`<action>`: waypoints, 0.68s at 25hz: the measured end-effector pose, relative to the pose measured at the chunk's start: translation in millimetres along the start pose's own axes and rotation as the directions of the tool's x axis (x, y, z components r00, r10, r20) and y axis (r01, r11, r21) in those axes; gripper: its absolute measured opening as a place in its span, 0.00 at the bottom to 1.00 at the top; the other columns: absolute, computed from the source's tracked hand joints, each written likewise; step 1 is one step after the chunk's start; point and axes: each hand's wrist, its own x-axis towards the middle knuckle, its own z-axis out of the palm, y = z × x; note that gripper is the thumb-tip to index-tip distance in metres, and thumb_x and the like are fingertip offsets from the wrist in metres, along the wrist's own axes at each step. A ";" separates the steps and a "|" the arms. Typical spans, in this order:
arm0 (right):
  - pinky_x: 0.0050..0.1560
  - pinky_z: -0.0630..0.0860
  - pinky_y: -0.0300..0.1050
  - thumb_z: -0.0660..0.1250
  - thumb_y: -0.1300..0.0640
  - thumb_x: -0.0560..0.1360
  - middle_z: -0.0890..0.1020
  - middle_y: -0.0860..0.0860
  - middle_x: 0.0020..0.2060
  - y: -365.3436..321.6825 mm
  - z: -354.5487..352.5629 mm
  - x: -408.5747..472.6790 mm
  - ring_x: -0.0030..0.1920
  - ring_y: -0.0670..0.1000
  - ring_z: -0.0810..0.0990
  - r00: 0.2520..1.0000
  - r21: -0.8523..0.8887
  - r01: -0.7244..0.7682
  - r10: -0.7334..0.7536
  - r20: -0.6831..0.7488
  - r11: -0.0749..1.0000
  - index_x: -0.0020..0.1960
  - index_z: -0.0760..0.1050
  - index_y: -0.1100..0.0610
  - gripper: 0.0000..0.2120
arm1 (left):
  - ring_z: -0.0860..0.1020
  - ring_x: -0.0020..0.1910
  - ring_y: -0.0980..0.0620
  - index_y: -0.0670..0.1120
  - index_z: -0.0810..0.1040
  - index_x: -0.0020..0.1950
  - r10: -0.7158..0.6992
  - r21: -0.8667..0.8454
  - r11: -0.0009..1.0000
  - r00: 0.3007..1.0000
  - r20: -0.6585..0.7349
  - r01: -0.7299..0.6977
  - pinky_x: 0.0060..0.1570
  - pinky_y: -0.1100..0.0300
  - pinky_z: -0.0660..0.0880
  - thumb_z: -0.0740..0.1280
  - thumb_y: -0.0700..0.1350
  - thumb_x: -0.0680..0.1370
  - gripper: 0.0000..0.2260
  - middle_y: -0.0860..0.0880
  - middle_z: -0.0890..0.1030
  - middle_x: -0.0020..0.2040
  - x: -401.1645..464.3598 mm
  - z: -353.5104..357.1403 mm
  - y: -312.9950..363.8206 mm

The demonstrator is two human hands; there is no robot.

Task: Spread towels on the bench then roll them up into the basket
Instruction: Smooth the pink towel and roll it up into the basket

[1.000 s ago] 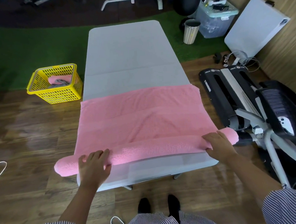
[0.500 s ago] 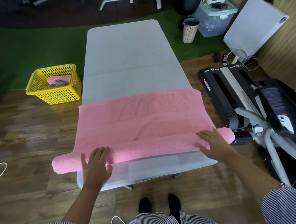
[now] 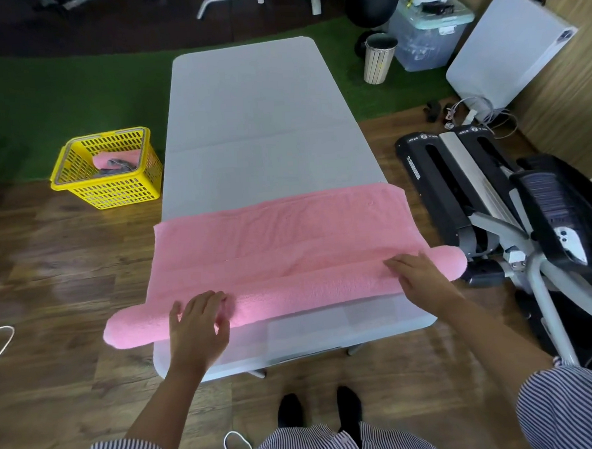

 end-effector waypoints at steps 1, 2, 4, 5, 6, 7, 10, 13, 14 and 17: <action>0.74 0.46 0.51 0.58 0.62 0.77 0.71 0.51 0.67 -1.7 2.4 0.0 0.69 0.51 0.66 0.999 0.014 -0.016 0.015 0.035 1.000 0.69 0.68 0.58 0.20 | 0.79 0.56 0.48 0.47 0.78 0.58 -0.017 -0.012 1.000 1.000 0.023 0.017 0.62 0.36 0.66 0.59 0.47 0.69 0.19 0.49 0.81 0.55 0.3 2.9 1.0; 0.74 0.44 0.50 0.59 0.58 0.77 0.70 0.50 0.68 -2.3 3.2 -0.2 0.70 0.50 0.64 0.997 0.018 -0.024 0.023 0.072 1.000 0.71 0.66 0.57 0.21 | 0.79 0.56 0.48 0.47 0.78 0.59 -0.026 -0.017 0.999 0.998 0.051 0.027 0.62 0.35 0.65 0.64 0.47 0.68 0.20 0.50 0.81 0.56 1.4 5.6 0.4; 0.74 0.42 0.50 0.63 0.54 0.75 0.67 0.49 0.70 -0.6 2.9 0.2 0.72 0.50 0.61 0.990 -0.026 -0.009 0.013 0.143 1.000 0.72 0.63 0.56 0.27 | 0.78 0.57 0.48 0.46 0.76 0.61 -0.027 0.002 1.000 0.992 0.120 0.026 0.62 0.34 0.65 0.73 0.48 0.63 0.26 0.50 0.80 0.56 2.5 8.4 -1.8; 0.74 0.43 0.50 0.64 0.54 0.73 0.68 0.49 0.69 0.5 2.9 0.9 0.71 0.50 0.62 0.987 -0.056 0.002 0.007 0.159 0.998 0.72 0.63 0.56 0.28 | 0.79 0.56 0.48 0.46 0.76 0.62 -0.028 0.010 1.000 0.989 0.145 0.026 0.62 0.33 0.65 0.77 0.47 0.62 0.29 0.49 0.81 0.56 2.9 9.1 -2.6; 0.74 0.45 0.49 0.64 0.55 0.73 0.69 0.50 0.68 0.6 2.2 1.8 0.70 0.51 0.64 0.988 -0.071 0.004 0.007 0.155 0.998 0.71 0.64 0.56 0.27 | 0.79 0.55 0.47 0.46 0.76 0.62 -0.029 0.011 1.000 0.987 0.155 0.028 0.62 0.34 0.65 0.78 0.45 0.61 0.29 0.49 0.81 0.55 3.7 8.2 -2.0; 0.74 0.47 0.49 0.64 0.55 0.74 0.71 0.50 0.67 0.8 1.8 3.0 0.69 0.51 0.65 0.989 -0.070 -0.009 0.019 0.149 0.998 0.70 0.66 0.55 0.25 | 0.81 0.51 0.47 0.46 0.77 0.60 -0.034 0.010 0.999 0.987 0.159 0.032 0.60 0.35 0.67 0.77 0.45 0.62 0.27 0.49 0.82 0.52 4.6 5.1 0.2; 0.72 0.54 0.47 0.62 0.52 0.76 0.74 0.51 0.65 -1.8 -3.7 7.2 0.66 0.52 0.69 0.980 -0.041 -0.071 0.077 0.182 0.997 0.67 0.69 0.55 0.21 | 0.81 0.43 0.48 0.49 0.78 0.57 -0.052 0.023 0.999 0.981 0.187 0.049 0.57 0.42 0.69 0.71 0.47 0.67 0.18 0.53 0.83 0.43 10.5 -4.3 6.3; 0.73 0.51 0.49 0.61 0.52 0.76 0.72 0.50 0.66 -2.4 -9.3 8.7 0.68 0.51 0.67 0.976 -0.030 -0.079 0.083 0.200 0.996 0.68 0.68 0.54 0.21 | 0.80 0.48 0.48 0.49 0.77 0.57 -0.050 0.030 0.998 0.986 0.156 0.046 0.61 0.41 0.66 0.63 0.50 0.69 0.17 0.53 0.82 0.47 15.2 -6.7 2.8; 0.74 0.48 0.50 0.61 0.55 0.76 0.71 0.50 0.67 -2.0 -8.9 9.8 0.69 0.51 0.66 0.987 -0.028 -0.047 0.051 0.155 0.998 0.69 0.67 0.54 0.21 | 0.80 0.51 0.48 0.48 0.77 0.56 -0.029 0.034 0.999 0.995 0.092 0.027 0.63 0.38 0.64 0.62 0.48 0.69 0.17 0.51 0.82 0.50 15.1 -5.0 0.8; 0.75 0.46 0.50 0.58 0.64 0.77 0.71 0.51 0.67 -5.5 -3.8 12.1 0.69 0.51 0.66 0.999 0.083 -0.046 0.044 0.026 0.995 0.68 0.67 0.56 0.20 | 0.79 0.55 0.47 0.46 0.77 0.56 0.005 0.016 1.000 1.000 -0.016 -0.004 0.65 0.36 0.62 0.63 0.45 0.68 0.17 0.49 0.81 0.54 12.8 2.1 0.8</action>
